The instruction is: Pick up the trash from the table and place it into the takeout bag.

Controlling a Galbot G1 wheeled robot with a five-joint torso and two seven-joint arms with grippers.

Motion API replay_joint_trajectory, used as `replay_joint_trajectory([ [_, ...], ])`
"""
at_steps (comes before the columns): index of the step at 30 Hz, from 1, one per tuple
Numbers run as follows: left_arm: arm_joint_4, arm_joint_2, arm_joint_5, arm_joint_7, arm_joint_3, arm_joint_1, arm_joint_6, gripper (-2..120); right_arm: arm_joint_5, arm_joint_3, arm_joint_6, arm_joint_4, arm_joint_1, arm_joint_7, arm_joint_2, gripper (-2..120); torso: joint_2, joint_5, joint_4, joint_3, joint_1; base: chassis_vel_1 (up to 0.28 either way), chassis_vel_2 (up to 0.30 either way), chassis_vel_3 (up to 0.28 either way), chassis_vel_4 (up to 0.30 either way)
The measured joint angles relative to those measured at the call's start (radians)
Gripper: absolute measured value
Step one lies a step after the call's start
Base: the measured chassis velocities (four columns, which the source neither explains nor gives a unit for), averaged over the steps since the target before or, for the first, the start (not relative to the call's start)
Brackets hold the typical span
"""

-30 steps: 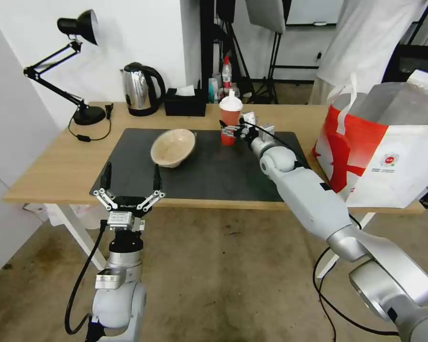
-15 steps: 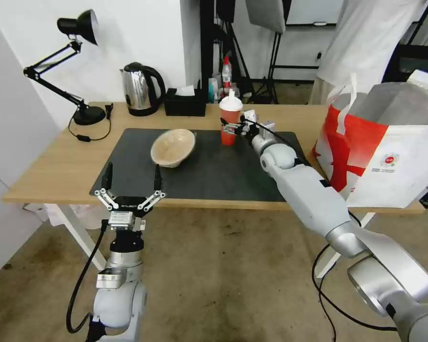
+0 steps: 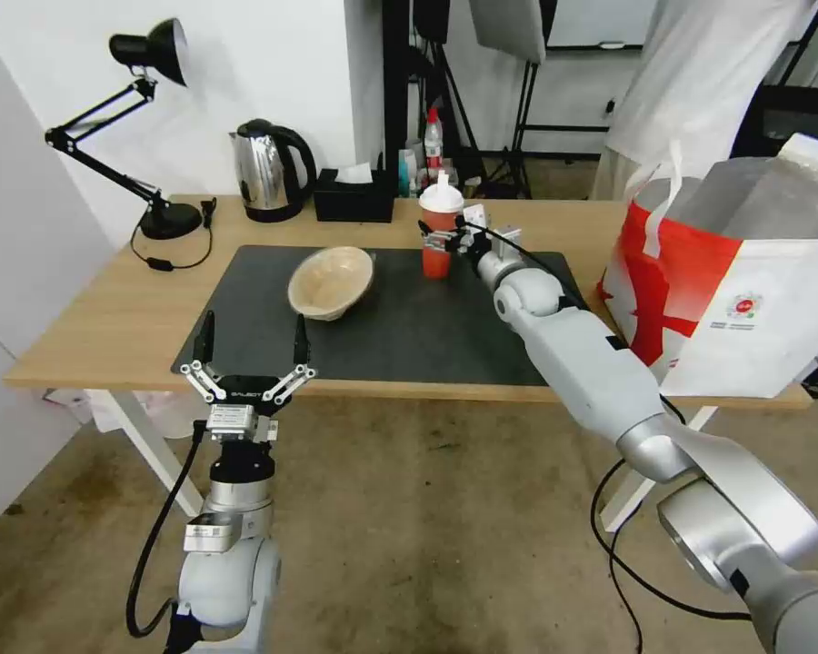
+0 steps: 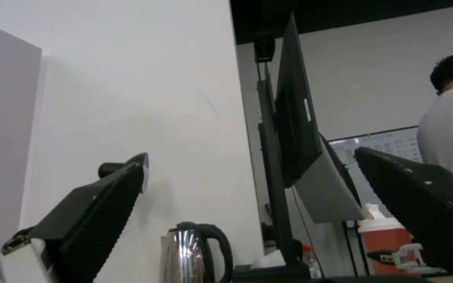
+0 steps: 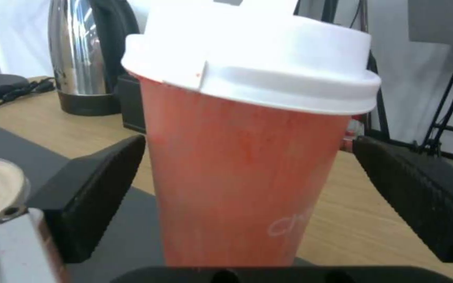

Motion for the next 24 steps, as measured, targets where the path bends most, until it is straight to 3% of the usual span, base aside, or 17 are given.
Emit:
replay_joint_trajectory([
  [2, 0.000, 0.000, 0.000, 0.000, 0.000, 0.000, -0.001, 100, 0.000, -0.001, 0.000, 0.000, 0.000, 0.000, 0.000, 95, 0.000, 0.0000, 0.0000, 0.000, 0.000, 0.000, 0.000, 0.000, 0.000],
  [13, 0.000, 0.000, 0.000, 0.000, -0.001, 0.002, -0.008, 100, -0.001, -0.006, 0.000, 0.005, -0.001, 0.000, -0.001, 54, 0.000, 0.0001, 0.0000, 0.000, 0.000, 0.000, 0.000, 0.000, 0.000],
  [24, 0.001, 0.000, 0.001, 0.000, -0.002, 0.002, -0.008, 100, -0.001, -0.005, 0.000, 0.010, -0.004, 0.000, -0.007, 30, 0.000, 0.0000, 0.0000, 0.000, 0.000, 0.000, 0.000, 0.000, 0.000],
])
